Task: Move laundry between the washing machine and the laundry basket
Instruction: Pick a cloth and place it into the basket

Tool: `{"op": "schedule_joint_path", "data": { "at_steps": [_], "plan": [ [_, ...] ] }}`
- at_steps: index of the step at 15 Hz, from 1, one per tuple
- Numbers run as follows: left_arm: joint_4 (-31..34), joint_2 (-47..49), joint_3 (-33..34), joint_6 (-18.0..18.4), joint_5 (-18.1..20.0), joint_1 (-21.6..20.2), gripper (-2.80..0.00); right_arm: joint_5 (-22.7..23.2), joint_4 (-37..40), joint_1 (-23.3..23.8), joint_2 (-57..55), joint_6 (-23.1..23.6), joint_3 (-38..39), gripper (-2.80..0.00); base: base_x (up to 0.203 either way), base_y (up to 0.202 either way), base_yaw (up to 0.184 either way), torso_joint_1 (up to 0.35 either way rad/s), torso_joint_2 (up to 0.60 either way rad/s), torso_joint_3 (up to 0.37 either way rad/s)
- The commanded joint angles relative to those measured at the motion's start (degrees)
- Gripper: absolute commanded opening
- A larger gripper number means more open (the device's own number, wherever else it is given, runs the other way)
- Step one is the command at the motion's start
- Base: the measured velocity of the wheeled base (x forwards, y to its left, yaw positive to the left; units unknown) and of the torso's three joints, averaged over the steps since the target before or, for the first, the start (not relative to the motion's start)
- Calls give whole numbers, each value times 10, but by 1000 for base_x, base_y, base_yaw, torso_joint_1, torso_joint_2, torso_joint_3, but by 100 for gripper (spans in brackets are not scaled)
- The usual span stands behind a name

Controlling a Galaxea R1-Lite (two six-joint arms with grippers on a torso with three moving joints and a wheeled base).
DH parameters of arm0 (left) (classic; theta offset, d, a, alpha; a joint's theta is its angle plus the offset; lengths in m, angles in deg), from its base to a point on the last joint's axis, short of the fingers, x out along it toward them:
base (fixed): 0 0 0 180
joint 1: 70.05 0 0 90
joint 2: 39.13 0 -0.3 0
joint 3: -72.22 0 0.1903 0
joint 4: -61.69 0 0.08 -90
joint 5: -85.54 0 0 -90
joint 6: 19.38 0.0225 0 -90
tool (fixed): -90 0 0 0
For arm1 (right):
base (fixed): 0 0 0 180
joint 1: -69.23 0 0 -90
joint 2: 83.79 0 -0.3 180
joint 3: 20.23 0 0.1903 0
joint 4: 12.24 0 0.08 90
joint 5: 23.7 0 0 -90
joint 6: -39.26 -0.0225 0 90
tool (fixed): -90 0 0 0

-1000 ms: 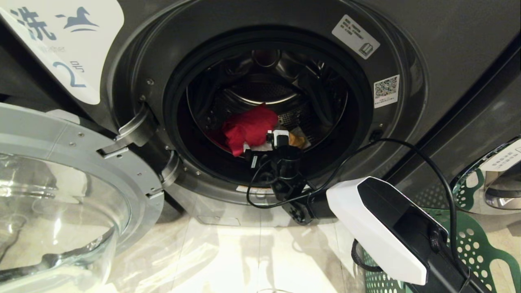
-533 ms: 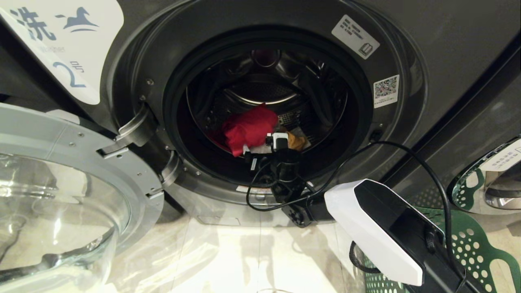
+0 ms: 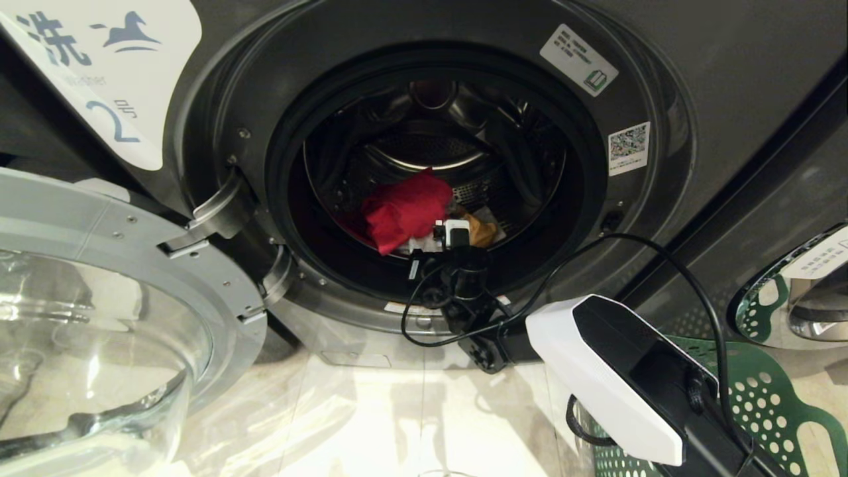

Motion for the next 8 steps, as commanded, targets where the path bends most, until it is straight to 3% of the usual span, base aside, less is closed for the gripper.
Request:
{"op": "schedule_joint_path", "data": {
  "at_steps": [1,8],
  "plan": [
    [0,1,0,-1,0,0,-280,-1,-3,0,0,-1,0,-280,0,0,0,0,0,0],
    [0,1,0,-1,0,0,-280,-4,-2,-1,18,-4,3,-280,0,0,0,0,0,0]
  ]
}}
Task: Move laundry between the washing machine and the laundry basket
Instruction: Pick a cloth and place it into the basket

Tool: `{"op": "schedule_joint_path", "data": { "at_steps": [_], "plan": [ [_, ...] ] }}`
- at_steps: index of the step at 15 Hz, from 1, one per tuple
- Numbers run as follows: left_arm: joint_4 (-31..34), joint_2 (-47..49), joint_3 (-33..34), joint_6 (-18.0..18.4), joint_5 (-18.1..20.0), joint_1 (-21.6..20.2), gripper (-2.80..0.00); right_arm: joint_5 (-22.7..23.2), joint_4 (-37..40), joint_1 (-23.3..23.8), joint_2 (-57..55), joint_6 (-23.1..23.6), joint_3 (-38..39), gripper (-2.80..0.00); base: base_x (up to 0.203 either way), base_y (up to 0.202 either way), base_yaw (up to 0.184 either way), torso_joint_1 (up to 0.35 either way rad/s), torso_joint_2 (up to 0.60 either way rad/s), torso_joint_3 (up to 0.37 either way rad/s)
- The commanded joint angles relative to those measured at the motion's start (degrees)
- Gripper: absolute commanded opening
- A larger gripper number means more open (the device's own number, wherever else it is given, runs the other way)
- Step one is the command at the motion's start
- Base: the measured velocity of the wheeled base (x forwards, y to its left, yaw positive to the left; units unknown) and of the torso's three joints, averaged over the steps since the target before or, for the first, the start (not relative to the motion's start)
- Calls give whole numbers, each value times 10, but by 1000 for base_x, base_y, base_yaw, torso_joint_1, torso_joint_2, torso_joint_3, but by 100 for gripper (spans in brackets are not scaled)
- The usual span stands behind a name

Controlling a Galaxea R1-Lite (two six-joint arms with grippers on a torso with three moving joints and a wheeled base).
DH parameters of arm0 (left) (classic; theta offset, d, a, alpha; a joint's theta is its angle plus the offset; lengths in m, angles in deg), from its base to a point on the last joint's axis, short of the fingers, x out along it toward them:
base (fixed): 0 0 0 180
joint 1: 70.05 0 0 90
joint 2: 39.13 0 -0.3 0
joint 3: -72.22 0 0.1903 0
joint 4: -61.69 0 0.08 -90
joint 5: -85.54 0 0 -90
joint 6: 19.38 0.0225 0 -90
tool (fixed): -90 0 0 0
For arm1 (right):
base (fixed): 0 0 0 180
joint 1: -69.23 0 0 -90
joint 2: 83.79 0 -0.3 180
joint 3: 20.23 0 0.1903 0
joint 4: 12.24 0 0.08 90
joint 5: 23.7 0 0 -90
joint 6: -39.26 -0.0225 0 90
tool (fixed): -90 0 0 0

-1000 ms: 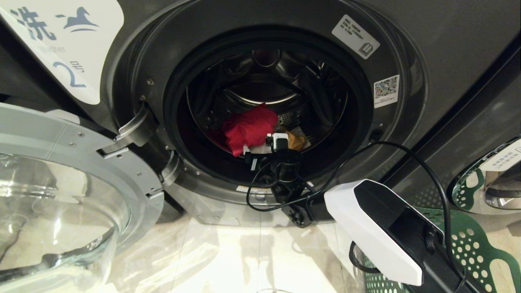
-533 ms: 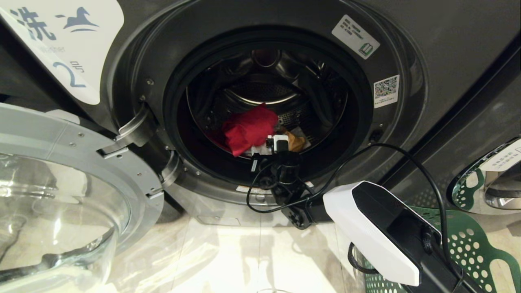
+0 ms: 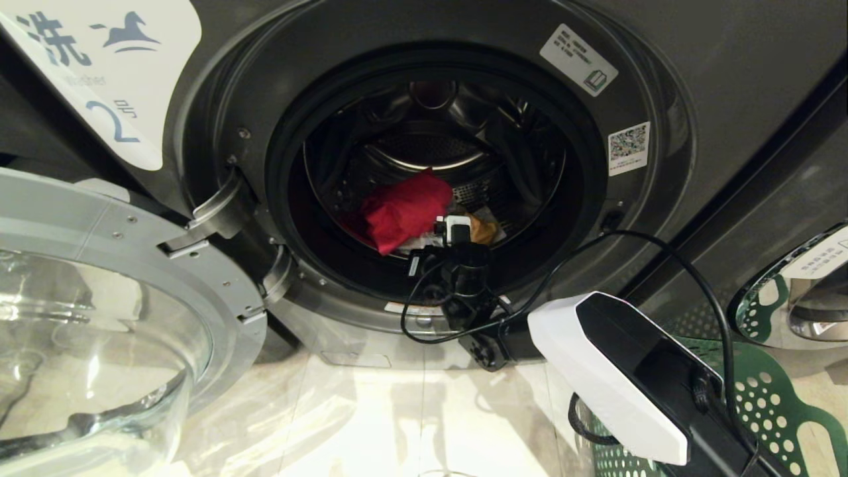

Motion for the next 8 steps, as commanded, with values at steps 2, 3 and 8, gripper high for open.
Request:
{"op": "schedule_joint_path", "data": {
  "at_steps": [2,3,8],
  "plan": [
    [0,1,0,0,0,0,-280,-3,-1,0,26,2,7,-280,0,0,0,0,0,0],
    [0,1,0,0,0,0,-280,-4,3,0,44,2,23,-280,0,0,0,0,0,0],
    [0,1,0,0,0,0,-280,-3,32,-13,228,-1,251,-280,0,0,0,0,0,0]
  ]
}}
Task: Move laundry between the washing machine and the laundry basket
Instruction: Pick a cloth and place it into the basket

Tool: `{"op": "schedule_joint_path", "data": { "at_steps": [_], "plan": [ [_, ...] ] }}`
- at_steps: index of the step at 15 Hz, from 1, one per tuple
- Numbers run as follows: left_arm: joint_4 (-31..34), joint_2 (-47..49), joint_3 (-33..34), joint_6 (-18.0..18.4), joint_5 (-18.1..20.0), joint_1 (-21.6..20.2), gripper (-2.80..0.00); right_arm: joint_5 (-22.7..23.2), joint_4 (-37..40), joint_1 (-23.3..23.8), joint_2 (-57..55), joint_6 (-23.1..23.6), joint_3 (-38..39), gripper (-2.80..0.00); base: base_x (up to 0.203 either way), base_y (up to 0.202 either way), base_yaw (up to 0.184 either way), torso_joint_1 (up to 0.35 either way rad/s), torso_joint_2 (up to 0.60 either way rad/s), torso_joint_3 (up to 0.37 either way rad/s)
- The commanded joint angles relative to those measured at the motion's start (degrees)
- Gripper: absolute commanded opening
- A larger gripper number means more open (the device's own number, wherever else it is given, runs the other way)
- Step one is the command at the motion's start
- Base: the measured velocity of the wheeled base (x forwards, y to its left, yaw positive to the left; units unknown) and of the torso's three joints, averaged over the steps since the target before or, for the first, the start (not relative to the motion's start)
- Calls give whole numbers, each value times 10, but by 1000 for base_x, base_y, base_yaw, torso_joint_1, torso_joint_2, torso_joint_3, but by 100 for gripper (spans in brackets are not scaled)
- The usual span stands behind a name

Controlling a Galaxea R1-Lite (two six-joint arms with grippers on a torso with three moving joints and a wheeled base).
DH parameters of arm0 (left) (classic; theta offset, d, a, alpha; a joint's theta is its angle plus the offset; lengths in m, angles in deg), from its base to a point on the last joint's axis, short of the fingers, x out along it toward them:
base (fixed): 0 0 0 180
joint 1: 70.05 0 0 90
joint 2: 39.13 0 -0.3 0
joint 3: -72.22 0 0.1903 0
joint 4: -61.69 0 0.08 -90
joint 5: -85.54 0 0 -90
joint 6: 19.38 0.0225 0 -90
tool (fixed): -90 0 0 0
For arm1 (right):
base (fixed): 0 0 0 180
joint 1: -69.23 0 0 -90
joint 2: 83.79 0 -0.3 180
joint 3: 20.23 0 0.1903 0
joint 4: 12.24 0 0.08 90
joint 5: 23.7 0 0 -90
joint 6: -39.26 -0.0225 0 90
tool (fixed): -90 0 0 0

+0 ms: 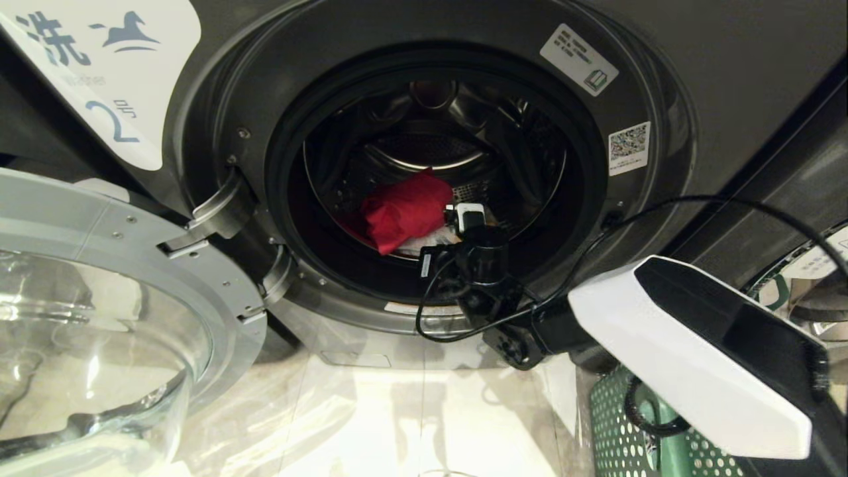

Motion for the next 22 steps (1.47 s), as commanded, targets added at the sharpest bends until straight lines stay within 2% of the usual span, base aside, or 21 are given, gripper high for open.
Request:
{"op": "schedule_joint_path", "data": {
  "at_steps": [1,4,6,10,13,14,17,19,22],
  "plan": [
    [0,1,0,-1,0,0,-280,-1,-1,-10,116,-1,94,-280,0,0,0,0,0,0],
    [0,1,0,0,0,0,-280,0,15,-34,278,1,279,-280,0,0,0,0,0,0],
    [0,1,0,-1,0,0,-280,2,59,-55,390,2,398,-280,0,0,0,0,0,0],
    [0,1,0,0,0,0,-280,-1,211,-100,597,7,573,-280,0,0,0,0,0,0],
    [0,1,0,-1,0,0,-280,-1,357,-80,728,13,637,-280,0,0,0,0,0,0],
    [0,1,0,0,0,0,-280,-1,393,-52,772,15,656,-280,0,0,0,0,0,0],
    [0,1,0,0,0,0,-280,13,455,111,908,45,713,-280,0,0,0,0,0,0],
    [0,1,0,0,0,0,-280,56,474,200,1015,94,764,-280,0,0,0,0,0,0],
    [0,1,0,0,0,0,-280,127,488,293,1195,167,851,-280,0,0,0,0,0,0]
  ]
}}
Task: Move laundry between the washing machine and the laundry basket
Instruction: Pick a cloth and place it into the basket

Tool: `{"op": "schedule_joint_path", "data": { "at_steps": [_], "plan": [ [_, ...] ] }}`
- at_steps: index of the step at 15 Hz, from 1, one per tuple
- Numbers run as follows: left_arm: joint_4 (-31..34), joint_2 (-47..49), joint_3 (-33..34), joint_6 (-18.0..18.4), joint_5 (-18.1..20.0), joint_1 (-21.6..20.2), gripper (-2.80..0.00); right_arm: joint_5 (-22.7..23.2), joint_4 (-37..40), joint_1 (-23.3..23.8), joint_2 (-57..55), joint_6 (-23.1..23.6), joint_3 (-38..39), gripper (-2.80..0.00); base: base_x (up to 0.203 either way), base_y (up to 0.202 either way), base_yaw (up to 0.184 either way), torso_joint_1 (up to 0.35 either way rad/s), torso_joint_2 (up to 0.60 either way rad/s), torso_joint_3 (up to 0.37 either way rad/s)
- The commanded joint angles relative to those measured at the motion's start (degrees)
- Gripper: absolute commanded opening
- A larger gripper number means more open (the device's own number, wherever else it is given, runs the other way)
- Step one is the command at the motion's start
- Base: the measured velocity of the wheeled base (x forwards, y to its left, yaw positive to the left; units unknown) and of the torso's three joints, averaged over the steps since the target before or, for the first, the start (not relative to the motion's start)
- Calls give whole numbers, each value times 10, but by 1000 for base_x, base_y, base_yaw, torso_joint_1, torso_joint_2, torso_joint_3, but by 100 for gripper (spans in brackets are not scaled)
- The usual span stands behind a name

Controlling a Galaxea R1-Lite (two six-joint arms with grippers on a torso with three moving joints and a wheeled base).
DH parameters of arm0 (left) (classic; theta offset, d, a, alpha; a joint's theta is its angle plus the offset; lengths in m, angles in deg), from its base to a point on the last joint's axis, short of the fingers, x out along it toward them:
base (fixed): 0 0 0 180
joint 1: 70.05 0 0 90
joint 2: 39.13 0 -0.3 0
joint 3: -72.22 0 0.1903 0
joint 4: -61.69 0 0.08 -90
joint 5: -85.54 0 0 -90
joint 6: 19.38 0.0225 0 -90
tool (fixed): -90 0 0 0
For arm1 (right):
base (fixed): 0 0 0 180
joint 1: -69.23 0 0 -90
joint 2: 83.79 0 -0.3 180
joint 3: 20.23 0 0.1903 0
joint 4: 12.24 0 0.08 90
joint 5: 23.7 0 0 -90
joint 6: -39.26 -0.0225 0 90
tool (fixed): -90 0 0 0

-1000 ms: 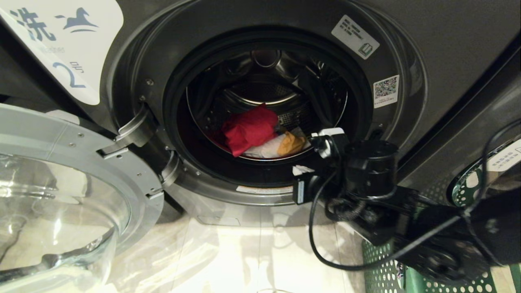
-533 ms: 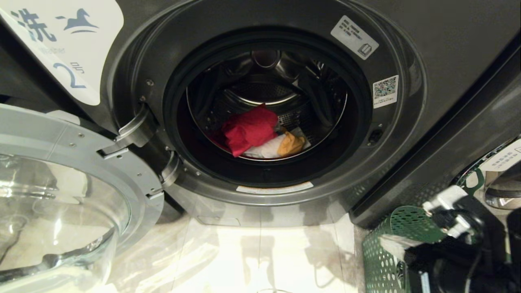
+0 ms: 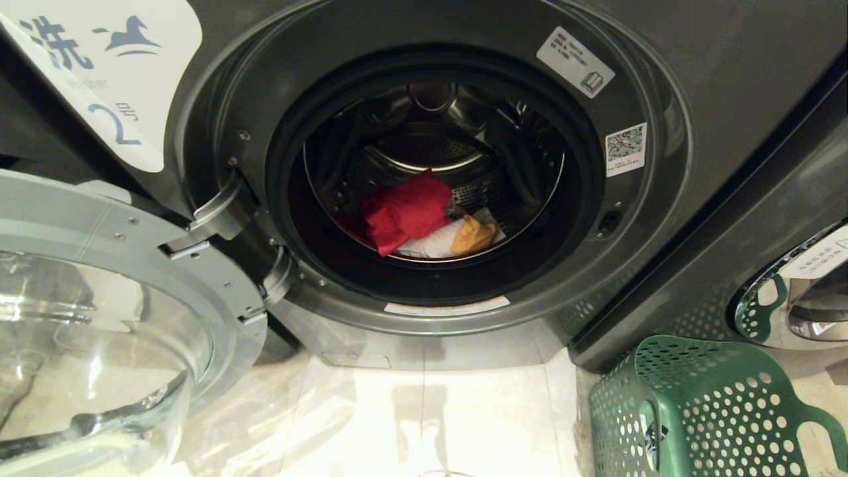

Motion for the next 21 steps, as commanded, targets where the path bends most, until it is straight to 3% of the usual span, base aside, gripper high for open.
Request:
{"op": "schedule_joint_path", "data": {
  "at_steps": [1,3,5,7,11,17,21],
  "plan": [
    [0,1,0,-1,-1,0,-280,36,6,52,150,23,38,-280,0,0,0,0,0,0],
    [0,1,0,0,0,0,-280,75,35,82,239,43,52,-280,0,0,0,0,0,0],
    [0,1,0,-1,0,0,-280,92,39,96,292,29,67,-280,0,0,0,0,0,0],
    [0,1,0,-1,0,0,-280,87,37,103,288,-12,77,-280,0,0,0,0,0,0],
    [0,1,0,-1,0,0,-280,89,38,103,288,-11,77,-280,0,0,0,0,0,0],
    [0,1,0,0,0,0,-280,71,36,103,288,-63,77,-280,0,0,0,0,0,0],
    [0,1,0,0,0,0,-280,70,37,103,288,-59,78,-280,0,0,0,0,0,0]
  ]
}}
